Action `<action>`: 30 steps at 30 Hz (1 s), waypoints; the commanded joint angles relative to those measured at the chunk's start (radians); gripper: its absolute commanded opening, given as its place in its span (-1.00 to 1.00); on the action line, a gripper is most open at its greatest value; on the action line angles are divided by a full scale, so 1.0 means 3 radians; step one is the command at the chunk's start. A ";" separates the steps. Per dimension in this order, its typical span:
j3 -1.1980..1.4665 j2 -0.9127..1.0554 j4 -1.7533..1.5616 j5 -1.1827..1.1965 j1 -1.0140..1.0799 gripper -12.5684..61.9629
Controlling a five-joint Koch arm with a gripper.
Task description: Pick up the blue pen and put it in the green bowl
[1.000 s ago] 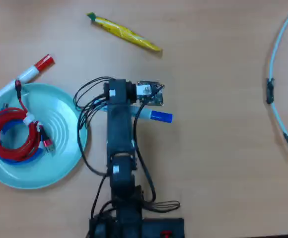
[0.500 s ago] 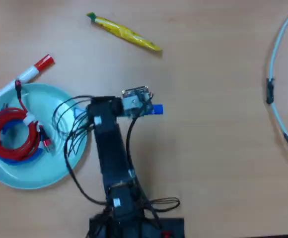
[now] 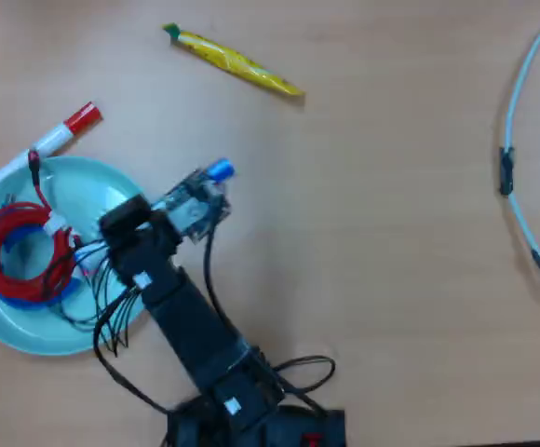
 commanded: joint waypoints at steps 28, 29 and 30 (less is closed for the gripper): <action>0.2204 -0.0455 -0.3232 -0.0726 -0.0982 -0.87; 0.2234 -0.0450 -0.3272 -0.0731 -0.0982 -0.87; 0.2255 -0.0450 -0.3298 -0.0731 -0.0987 -0.87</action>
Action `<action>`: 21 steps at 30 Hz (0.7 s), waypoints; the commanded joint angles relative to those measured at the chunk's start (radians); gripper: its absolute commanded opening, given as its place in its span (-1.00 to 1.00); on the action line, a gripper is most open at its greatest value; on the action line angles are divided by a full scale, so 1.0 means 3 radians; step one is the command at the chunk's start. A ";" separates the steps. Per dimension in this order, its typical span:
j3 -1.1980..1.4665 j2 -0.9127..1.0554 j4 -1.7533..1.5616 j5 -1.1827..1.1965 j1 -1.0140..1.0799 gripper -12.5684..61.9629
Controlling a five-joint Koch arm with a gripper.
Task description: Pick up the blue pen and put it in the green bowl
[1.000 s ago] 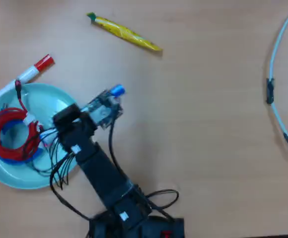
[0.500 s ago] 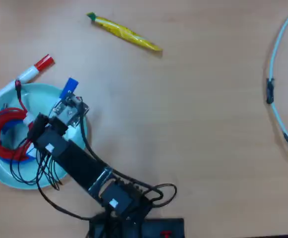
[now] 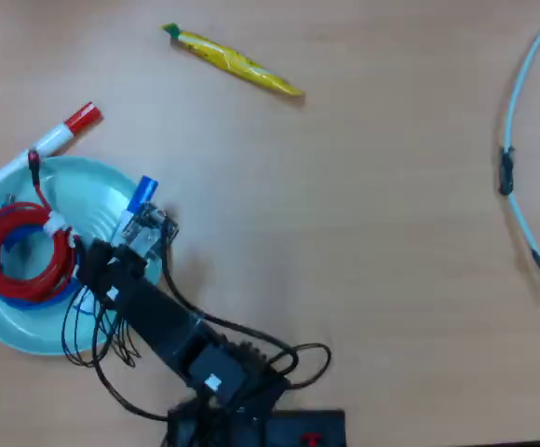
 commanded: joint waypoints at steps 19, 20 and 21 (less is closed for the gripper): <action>0.0522 0.0123 -0.1314 0.0138 -0.0297 -0.87; 0.0506 0.0118 -0.1304 0.0138 -0.0327 -0.87; 0.0506 0.0107 -0.1283 0.0138 -0.0337 -0.86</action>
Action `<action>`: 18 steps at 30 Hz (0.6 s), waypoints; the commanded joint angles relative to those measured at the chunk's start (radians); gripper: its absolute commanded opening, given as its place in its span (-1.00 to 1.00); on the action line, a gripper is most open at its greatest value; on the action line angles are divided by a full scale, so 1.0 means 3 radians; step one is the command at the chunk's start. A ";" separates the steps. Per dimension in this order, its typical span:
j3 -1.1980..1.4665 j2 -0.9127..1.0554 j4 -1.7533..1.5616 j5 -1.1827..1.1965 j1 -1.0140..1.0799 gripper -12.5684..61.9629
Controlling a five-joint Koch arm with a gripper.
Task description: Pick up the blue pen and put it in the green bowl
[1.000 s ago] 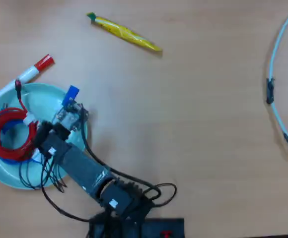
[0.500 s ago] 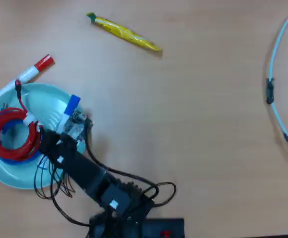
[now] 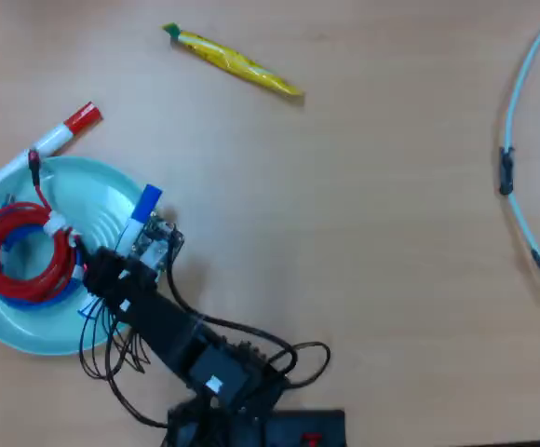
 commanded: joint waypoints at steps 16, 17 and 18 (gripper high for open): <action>-0.1345 0.0097 0.1923 0.0266 -0.0143 0.24; -0.1329 0.0097 0.1928 0.0276 -0.0133 0.25; -0.1324 0.0112 0.1938 0.0276 -0.0133 0.25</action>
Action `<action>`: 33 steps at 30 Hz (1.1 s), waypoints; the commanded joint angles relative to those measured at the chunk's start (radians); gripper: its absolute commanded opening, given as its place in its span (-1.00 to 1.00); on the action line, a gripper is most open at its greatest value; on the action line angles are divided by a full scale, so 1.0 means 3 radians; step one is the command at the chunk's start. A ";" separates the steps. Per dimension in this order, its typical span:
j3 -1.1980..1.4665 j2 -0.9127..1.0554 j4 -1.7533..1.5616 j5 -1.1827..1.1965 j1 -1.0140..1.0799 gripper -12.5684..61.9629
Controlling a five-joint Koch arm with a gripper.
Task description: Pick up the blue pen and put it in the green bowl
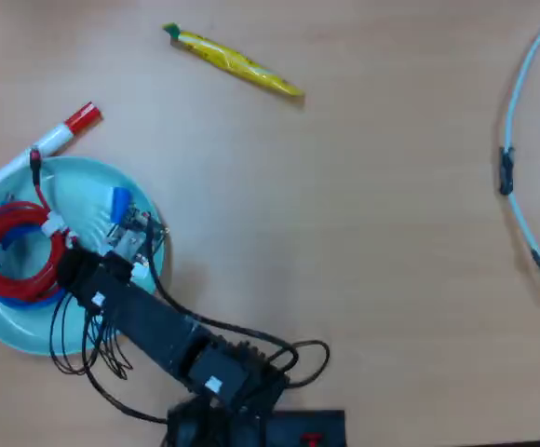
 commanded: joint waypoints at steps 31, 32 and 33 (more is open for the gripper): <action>-0.0511 0.0619 0.0547 0.0133 0.1294 -0.27; -0.0501 0.0619 0.0552 0.0133 0.1375 -0.29; -0.0481 0.0619 0.0552 0.0138 0.1442 -0.31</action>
